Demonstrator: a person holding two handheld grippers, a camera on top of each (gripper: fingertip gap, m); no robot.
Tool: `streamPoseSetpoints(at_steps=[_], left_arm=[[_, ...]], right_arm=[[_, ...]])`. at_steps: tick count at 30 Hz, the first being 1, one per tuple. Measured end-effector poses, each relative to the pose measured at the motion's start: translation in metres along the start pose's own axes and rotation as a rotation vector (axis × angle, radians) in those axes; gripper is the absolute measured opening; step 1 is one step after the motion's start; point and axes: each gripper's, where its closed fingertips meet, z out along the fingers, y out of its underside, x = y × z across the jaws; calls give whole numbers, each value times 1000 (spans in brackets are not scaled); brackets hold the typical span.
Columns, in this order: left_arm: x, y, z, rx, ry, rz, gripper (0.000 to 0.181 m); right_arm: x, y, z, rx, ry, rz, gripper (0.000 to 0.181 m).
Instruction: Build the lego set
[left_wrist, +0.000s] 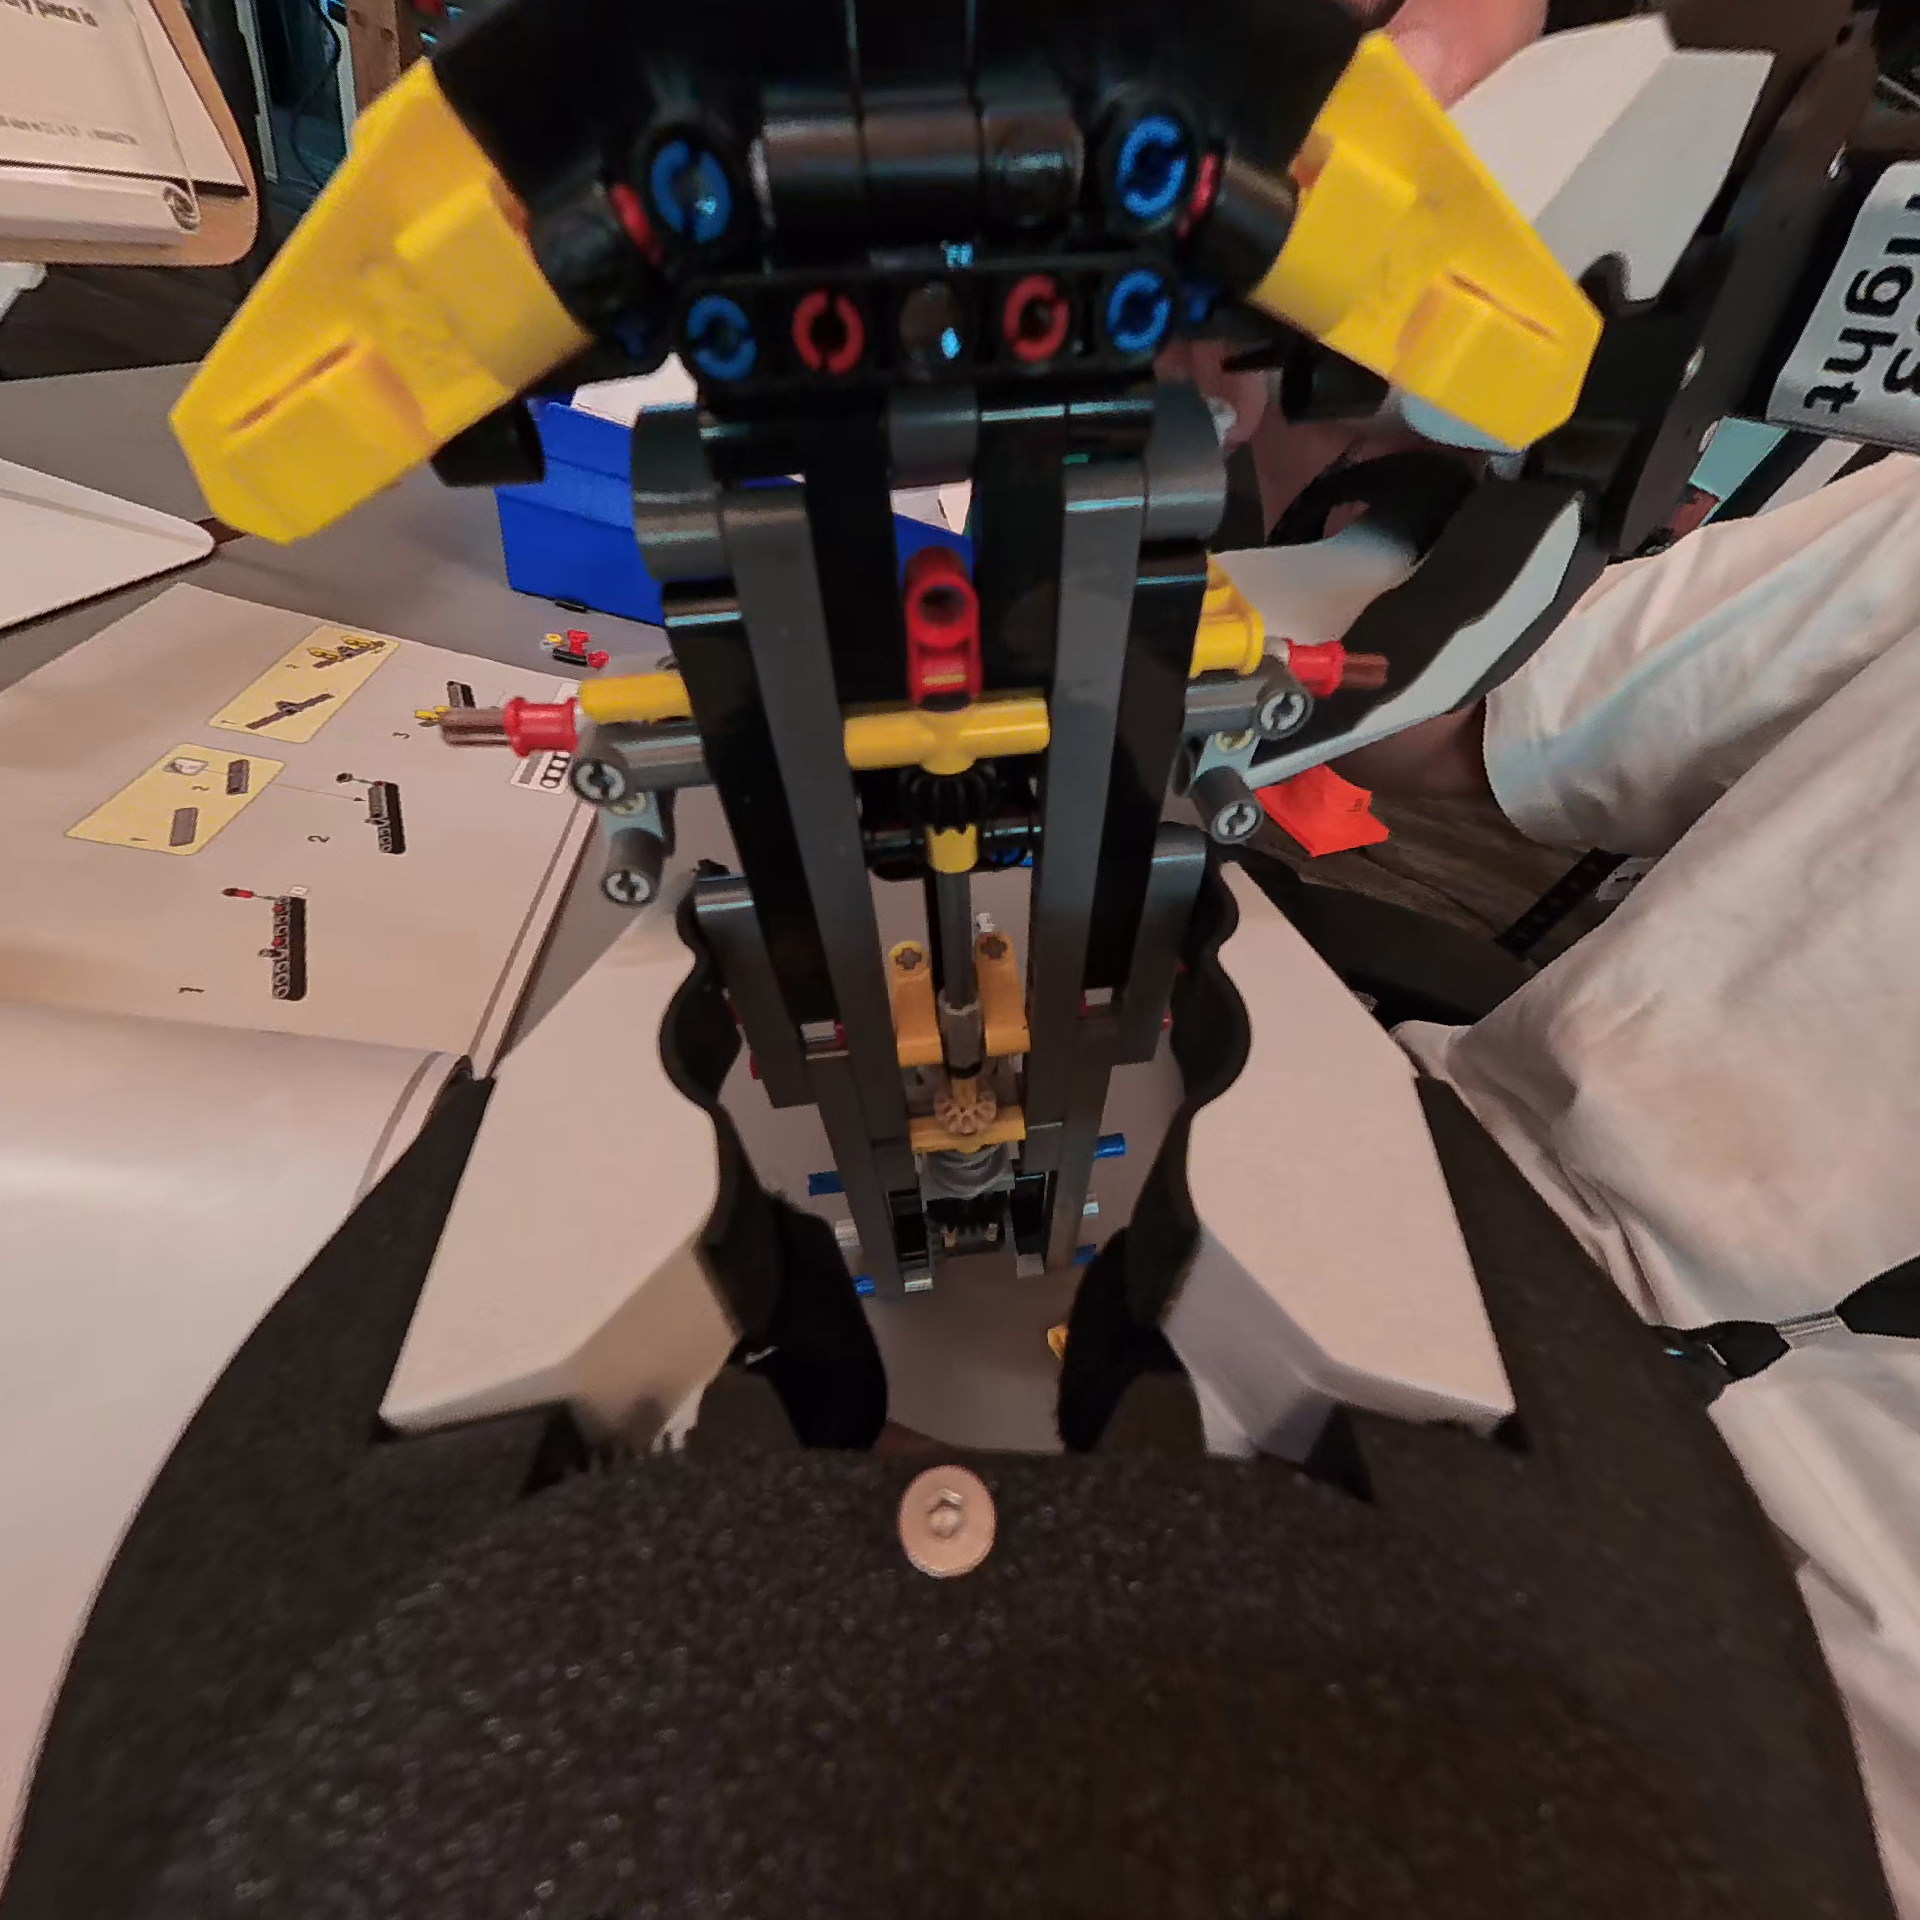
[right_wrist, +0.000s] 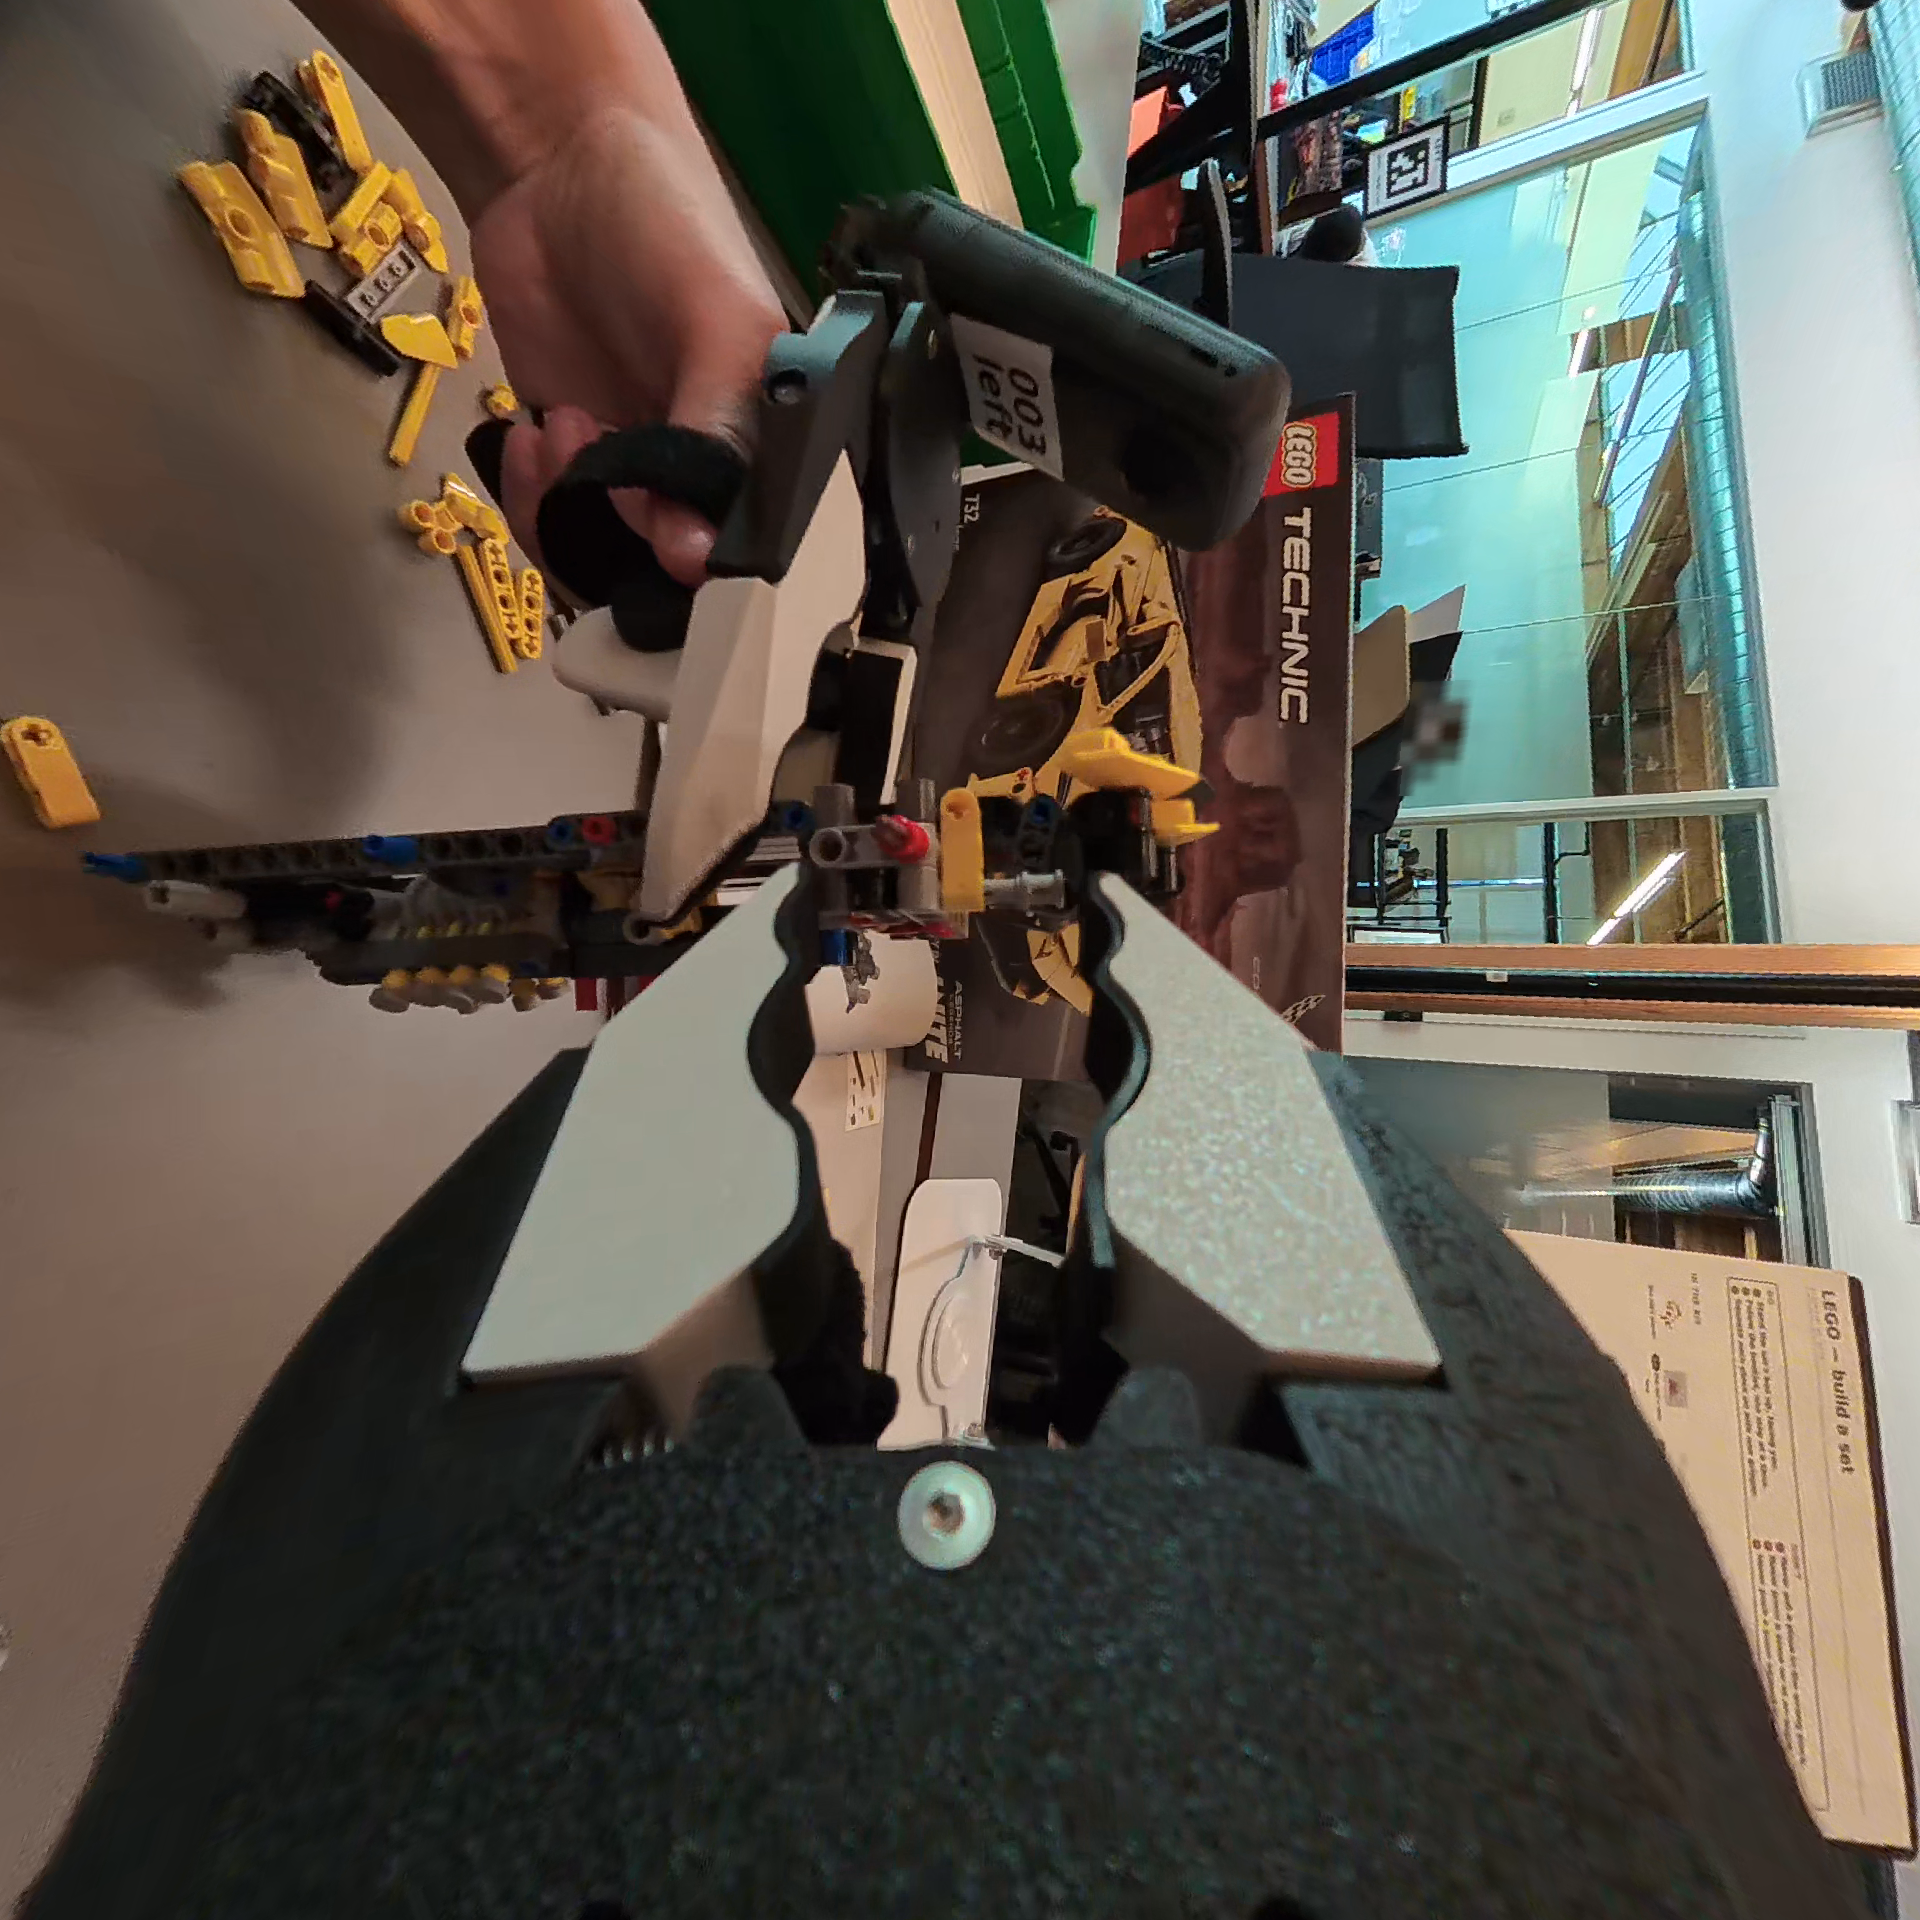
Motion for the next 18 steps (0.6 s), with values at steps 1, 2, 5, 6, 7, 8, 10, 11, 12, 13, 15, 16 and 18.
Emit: streamPoseSetpoints(at_steps=[1,2,5,6,7,8,10,11,12,13,15,16,18], left_arm=[[0,0,0,-1,-1,-2,84],[-1,0,0,0,-1,-3,84],[0,0,1,-2,0,0,84],[1,1,1,-5,0,6,84],[1,1,1,-8,-1,9,84],[1,1,1,-9,-2,9,84],[1,1,1,-9,-5,9,84],[1,1,2,-9,-10,9,84],[0,0,2,-9,-16,11,84],[-1,0,2,-10,-21,15,83],[-1,1,2,-14,-34,36,84],[0,1,3,-17,-38,42,84],[0,1,3,-22,-45,50,84]], right_arm=[[0,0,1,-3,1,-1,49],[0,0,1,-7,0,-7,49],[-2,2,3,-21,-10,-23,48],[-3,2,3,-21,-14,-28,48],[-3,1,3,-18,-13,-32,47],[-3,1,3,-19,-15,-31,47],[-3,2,3,-21,-15,-35,47],[-3,3,3,-26,-8,-41,47],[-2,4,3,-31,8,-55,46],[-2,4,4,-32,24,-72,46],[-3,3,3,-27,37,-88,46],[-3,2,2,-27,38,-89,46],[-4,2,1,-31,42,-99,46]])
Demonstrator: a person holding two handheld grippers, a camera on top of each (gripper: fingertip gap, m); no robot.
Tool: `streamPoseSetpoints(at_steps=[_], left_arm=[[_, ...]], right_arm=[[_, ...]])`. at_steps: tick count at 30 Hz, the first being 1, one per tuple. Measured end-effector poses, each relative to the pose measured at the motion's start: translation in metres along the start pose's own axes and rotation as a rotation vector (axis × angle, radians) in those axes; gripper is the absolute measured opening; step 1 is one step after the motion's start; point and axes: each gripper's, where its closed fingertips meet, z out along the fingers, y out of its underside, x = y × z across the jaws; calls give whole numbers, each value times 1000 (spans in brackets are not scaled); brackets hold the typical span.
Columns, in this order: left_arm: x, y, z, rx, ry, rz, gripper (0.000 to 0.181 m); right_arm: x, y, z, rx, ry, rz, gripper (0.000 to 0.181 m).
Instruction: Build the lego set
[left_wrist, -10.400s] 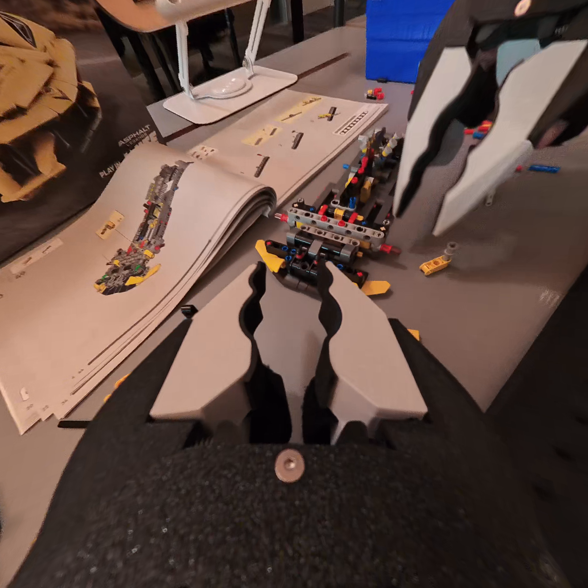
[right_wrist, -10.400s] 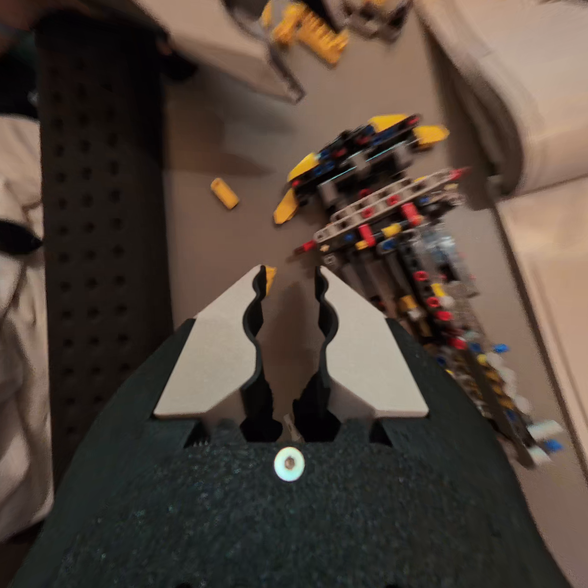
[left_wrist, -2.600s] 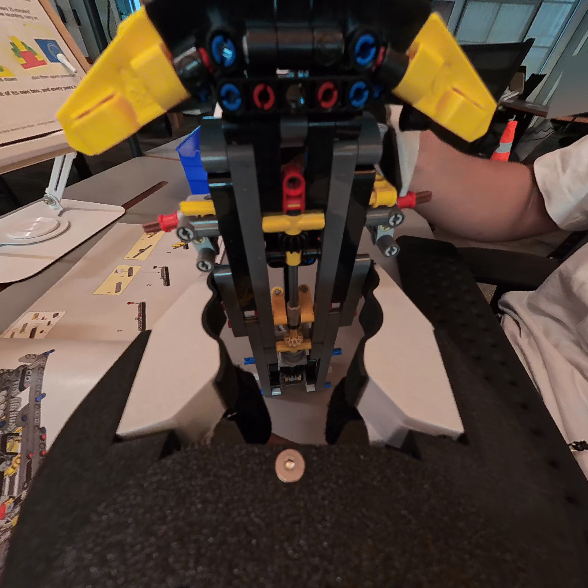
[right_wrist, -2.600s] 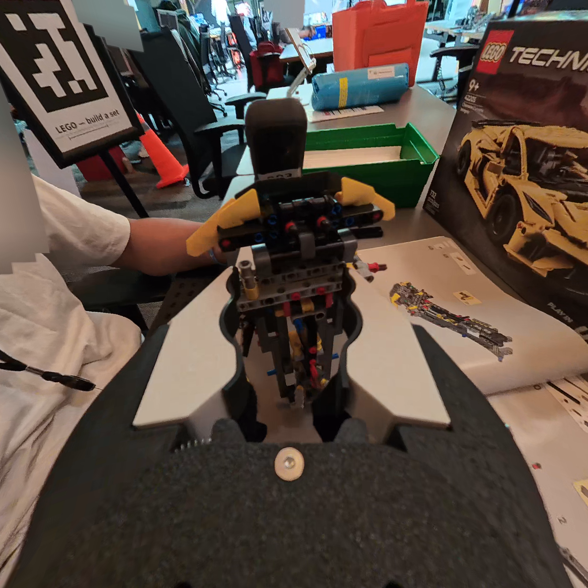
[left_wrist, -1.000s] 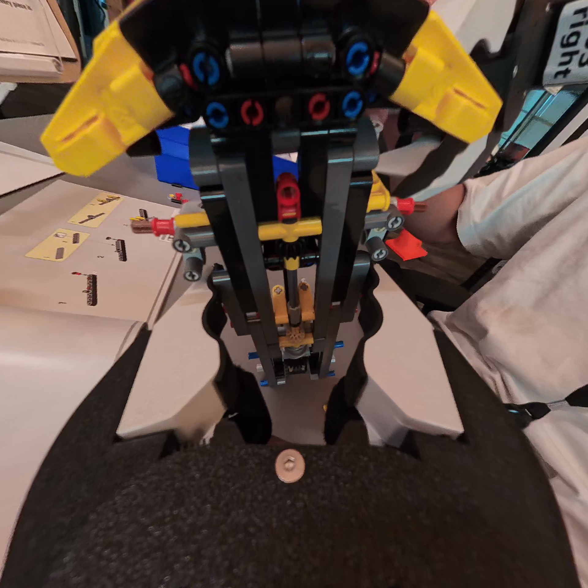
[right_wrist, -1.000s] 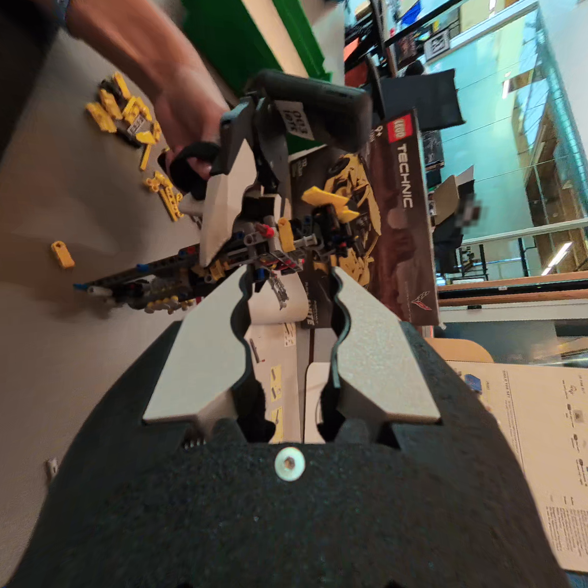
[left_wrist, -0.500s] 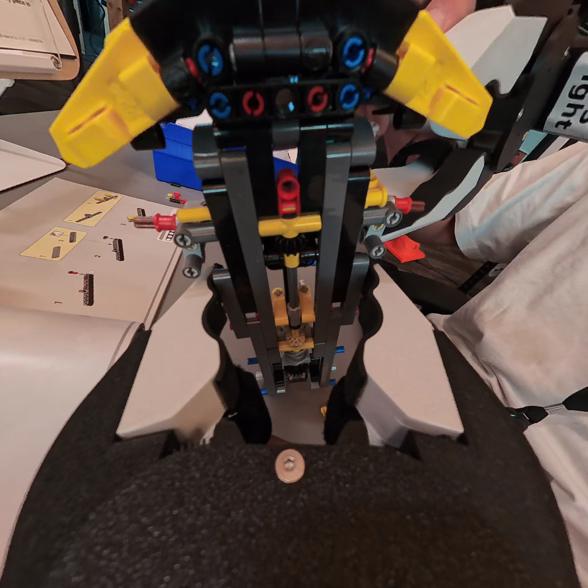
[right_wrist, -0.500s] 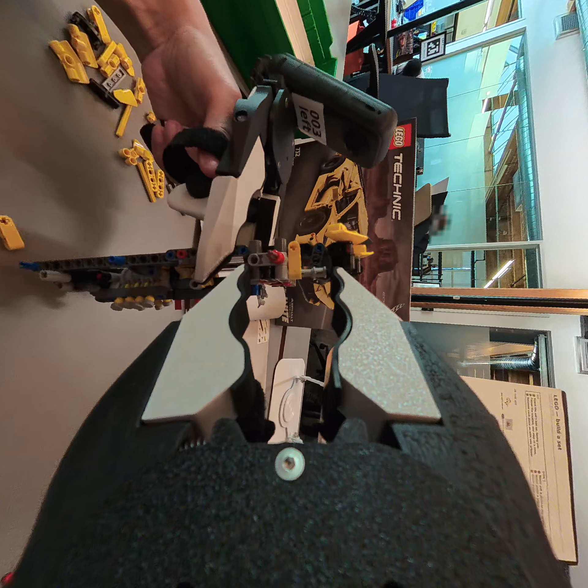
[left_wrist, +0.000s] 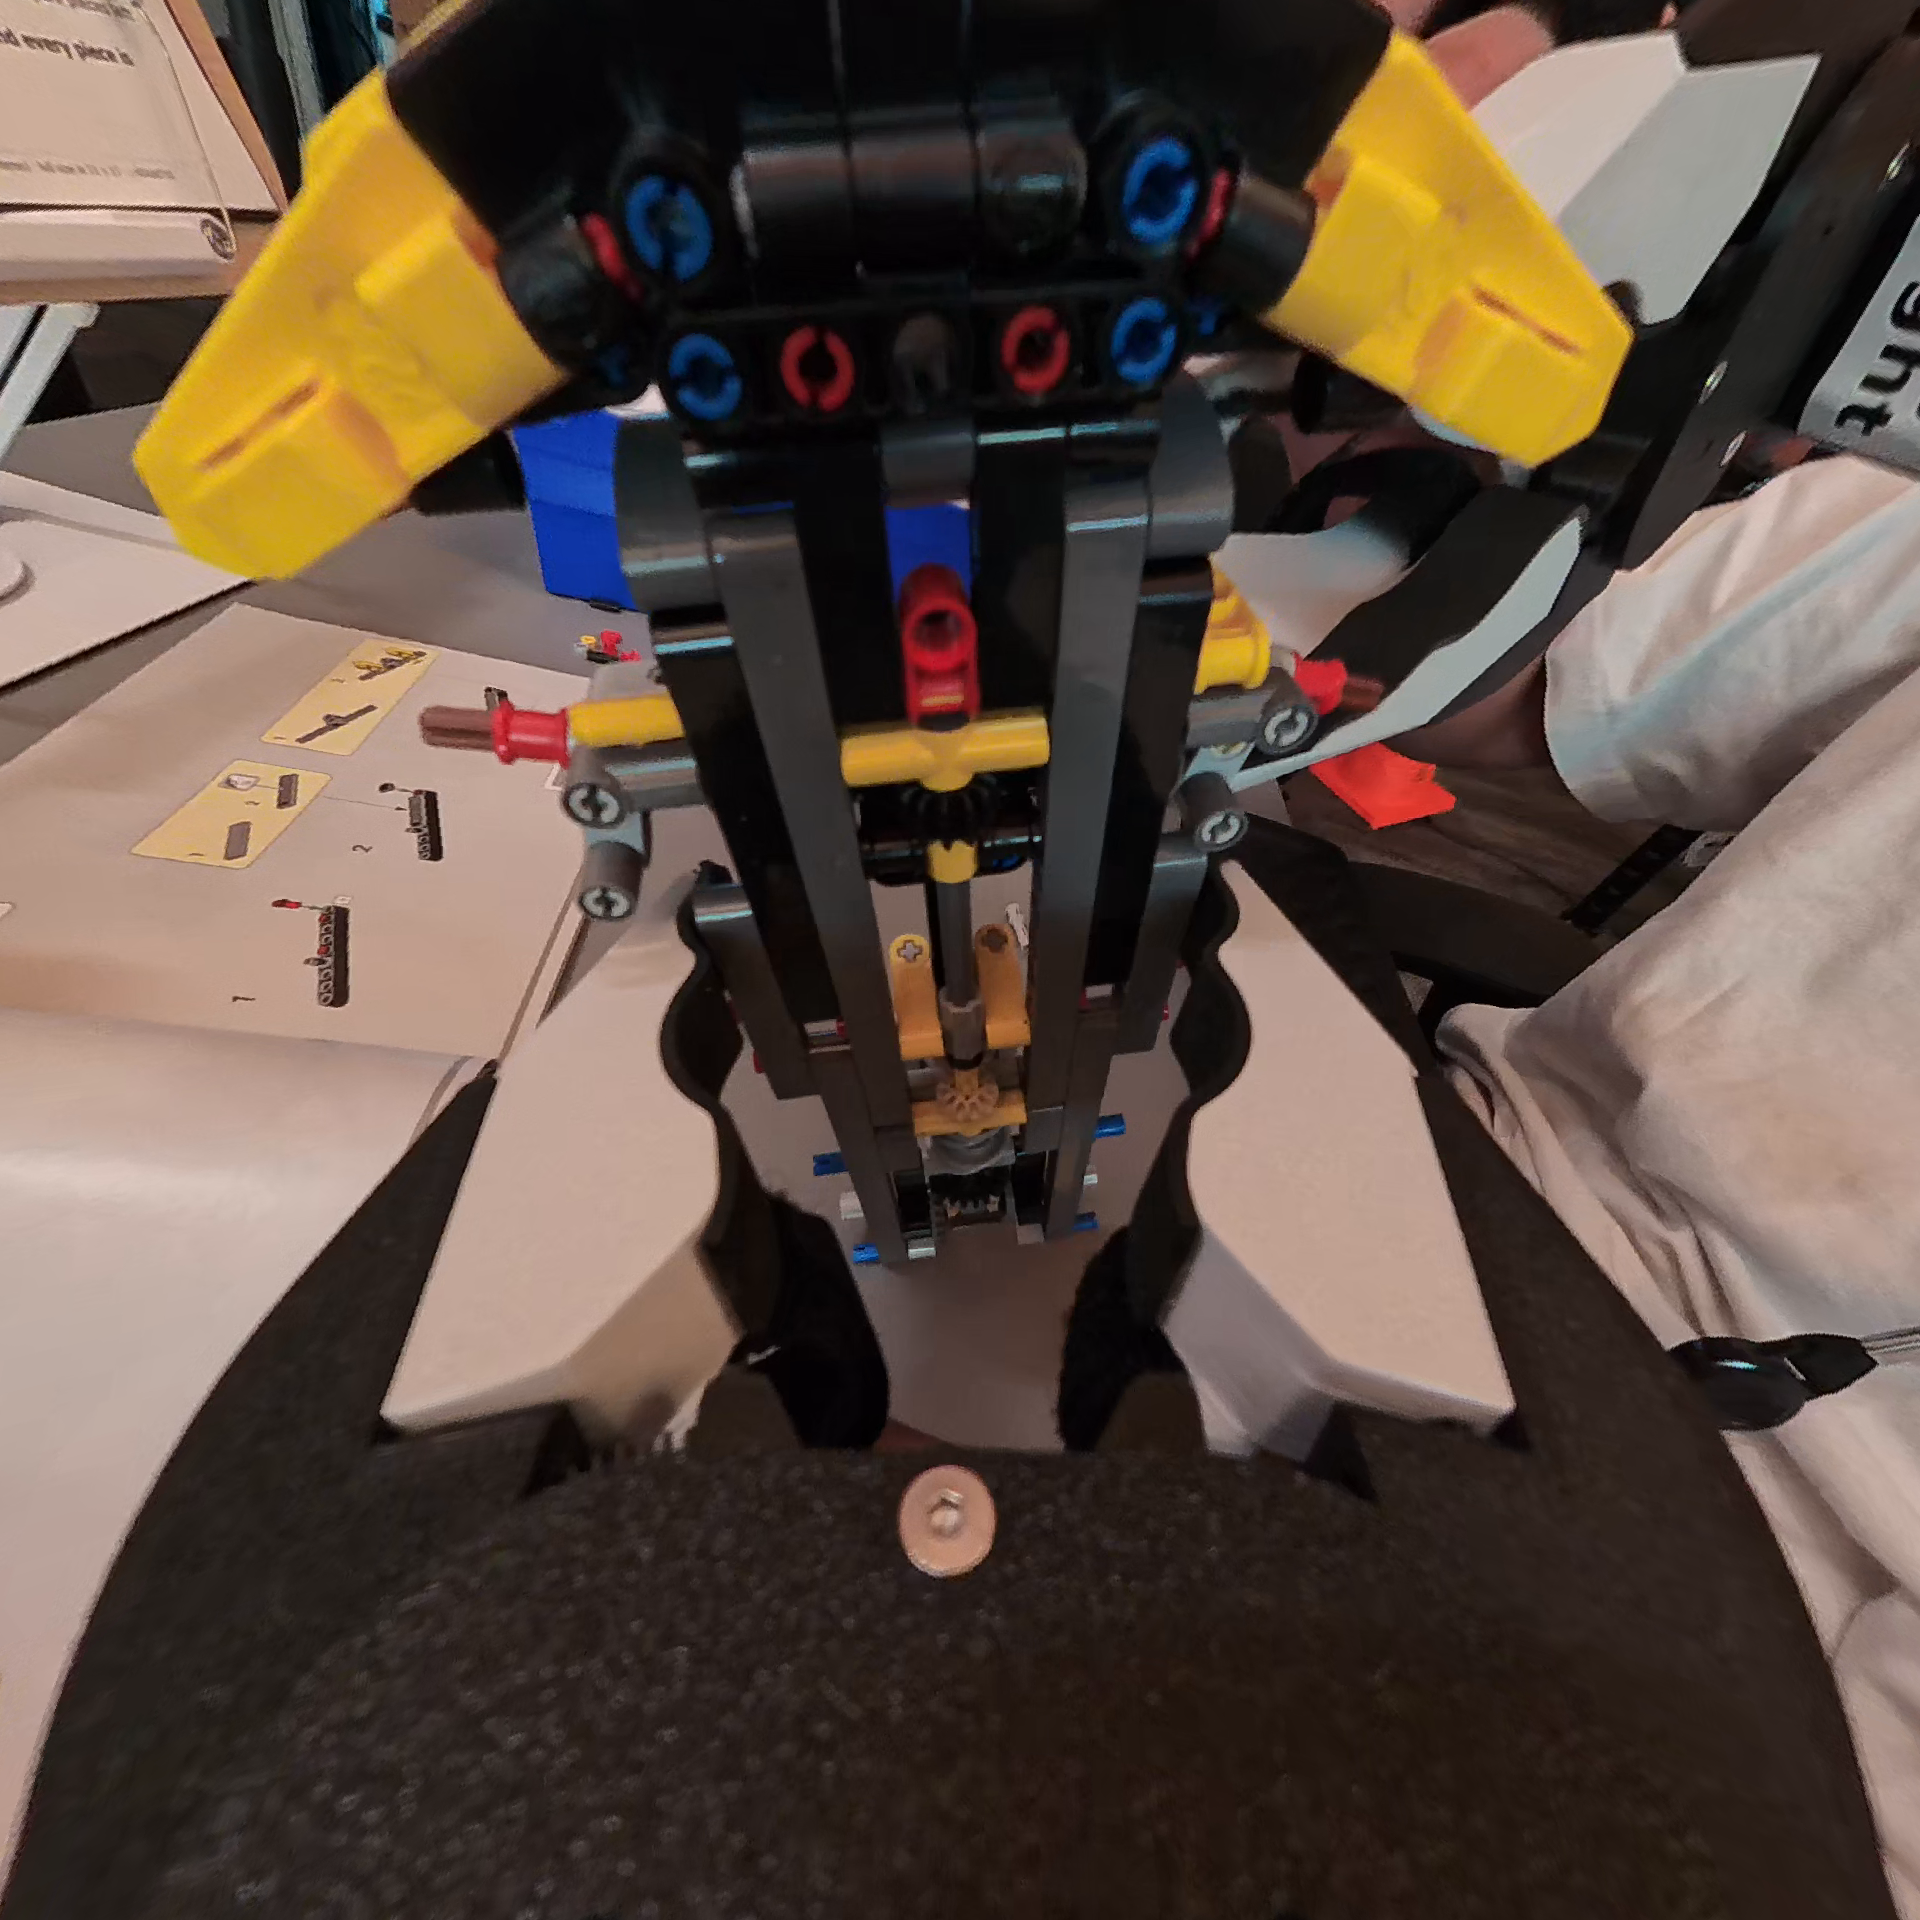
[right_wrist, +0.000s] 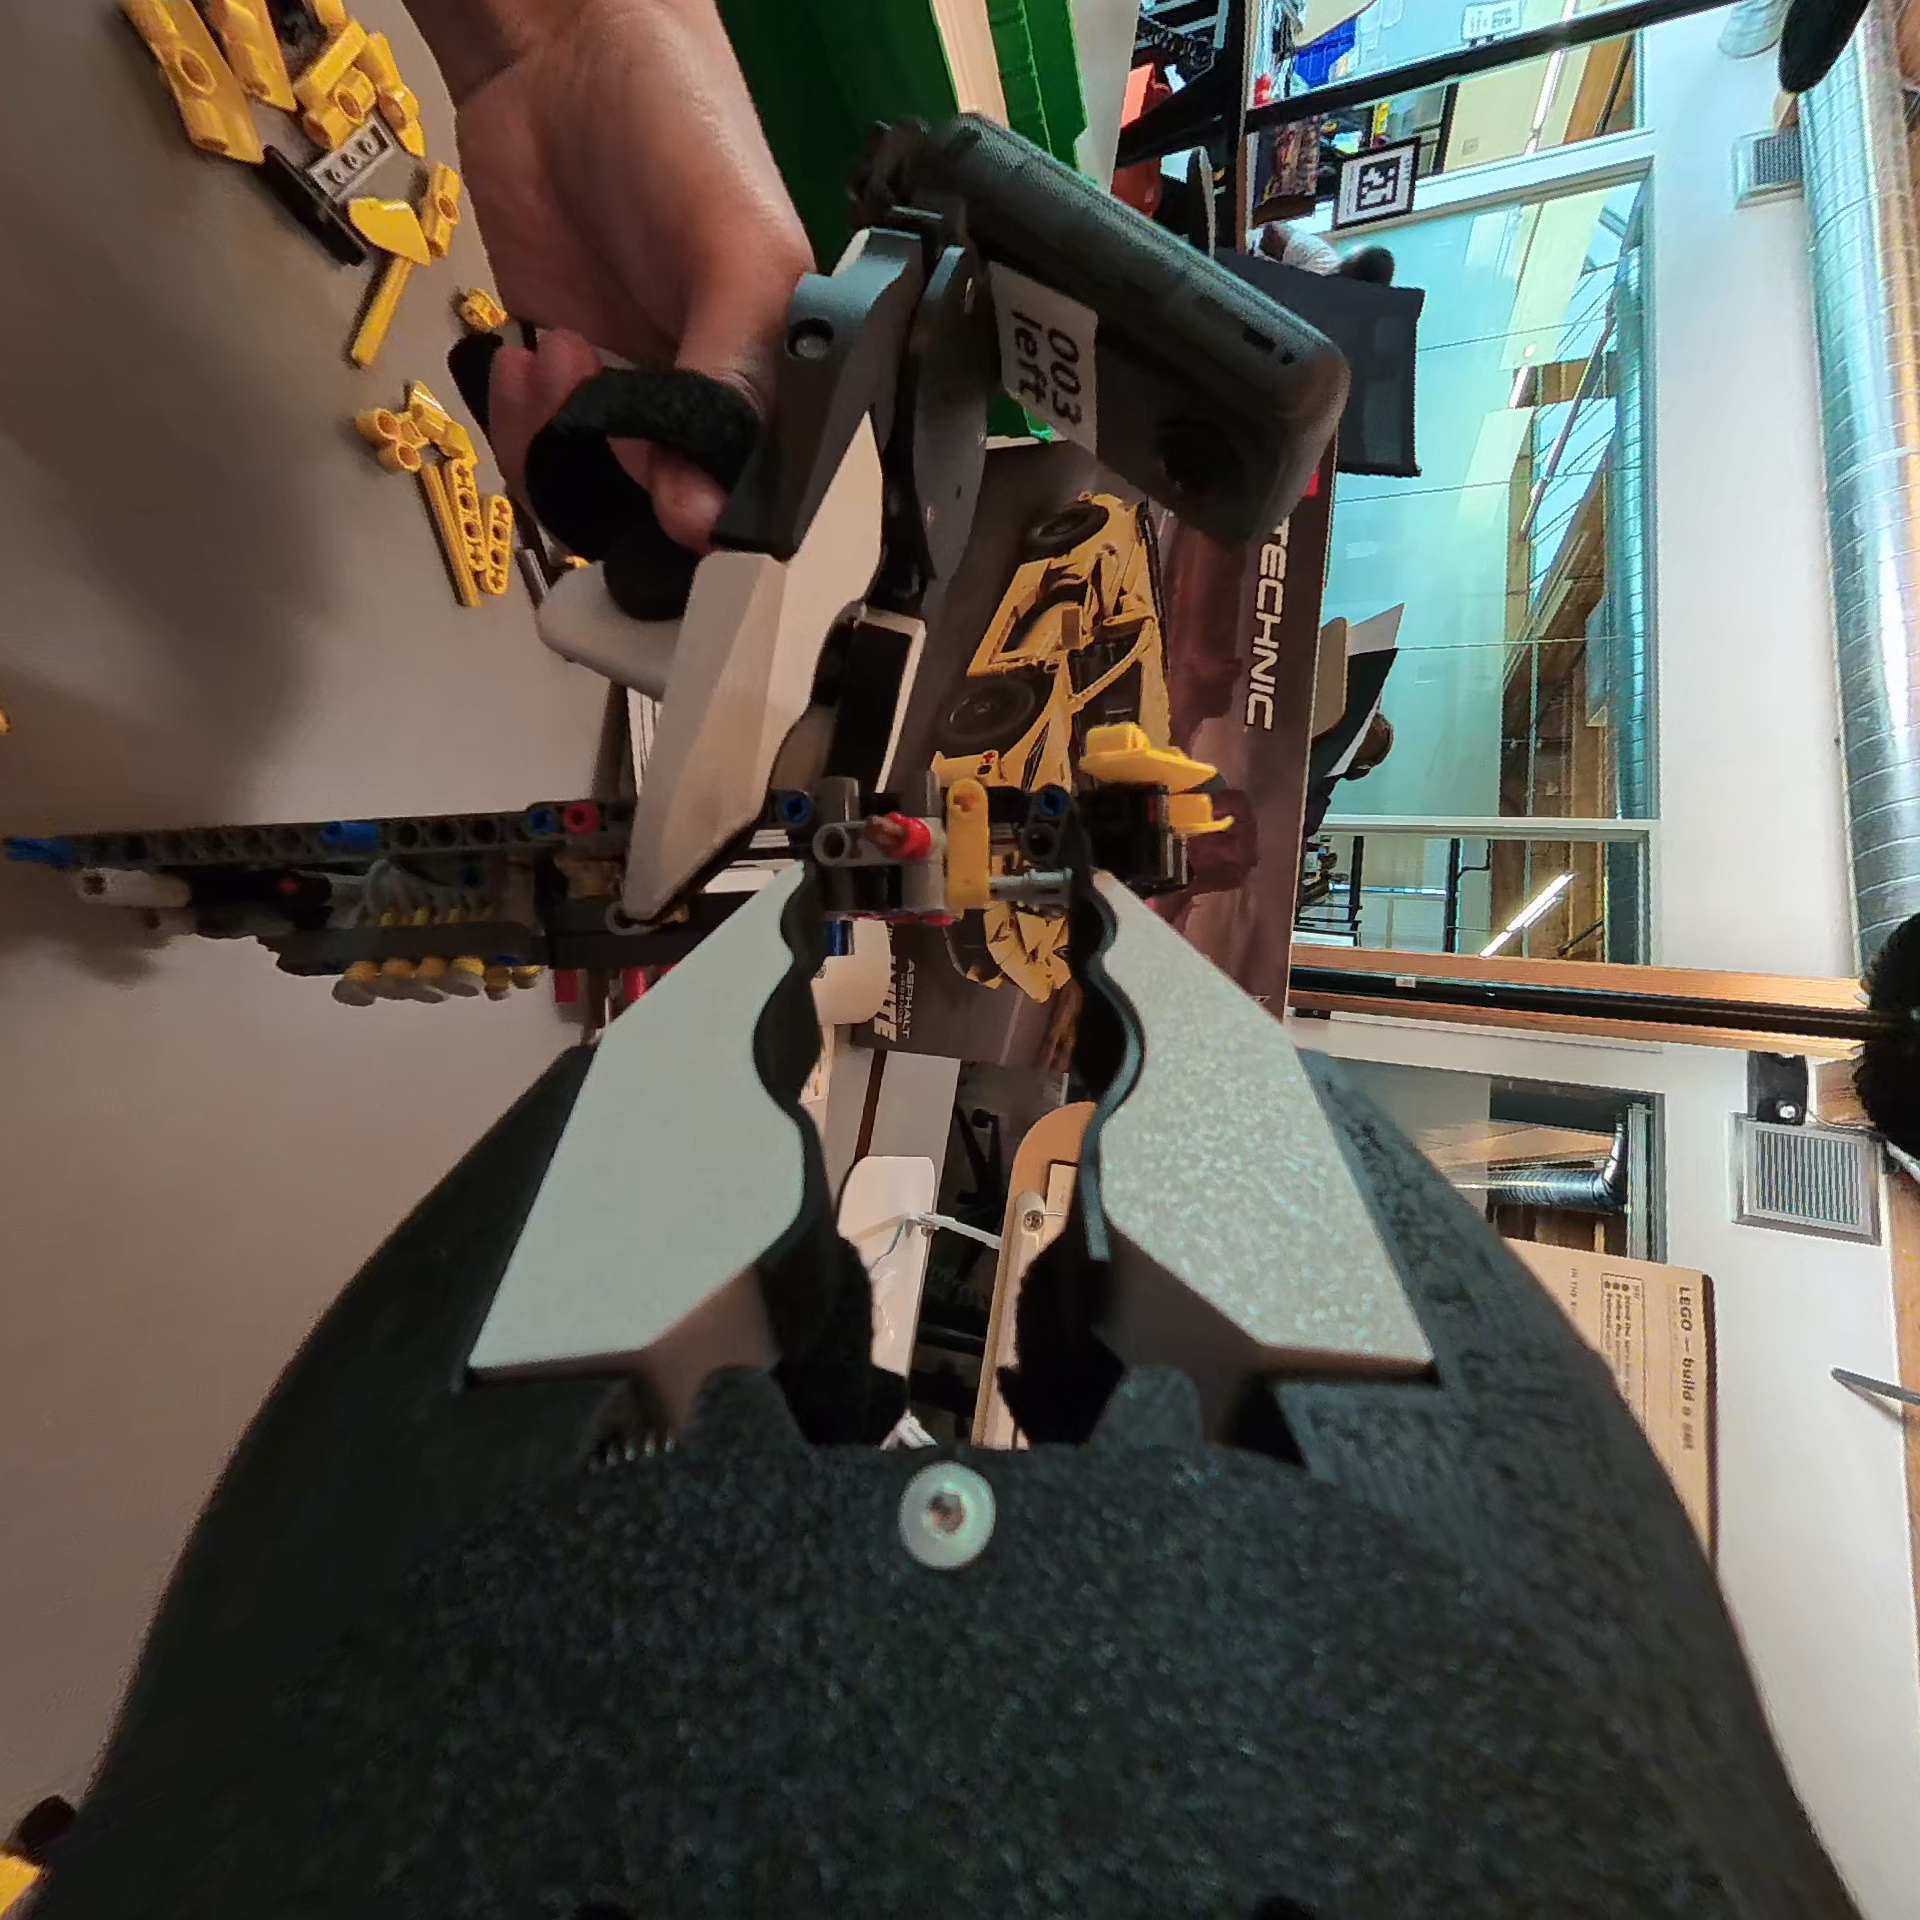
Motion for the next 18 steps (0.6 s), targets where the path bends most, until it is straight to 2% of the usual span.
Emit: streamPoseSetpoints(at_steps=[10,12,18], left_arm=[[1,1,1,-20,-8,16,84],[0,0,0,-11,-13,25,84],[-2,-2,-1,0,-16,15,84]], right_arm=[[-1,-2,-4,-23,-47,-11,44],[2,-5,-8,-4,-52,7,35],[2,-2,-7,-16,-61,35,34]])
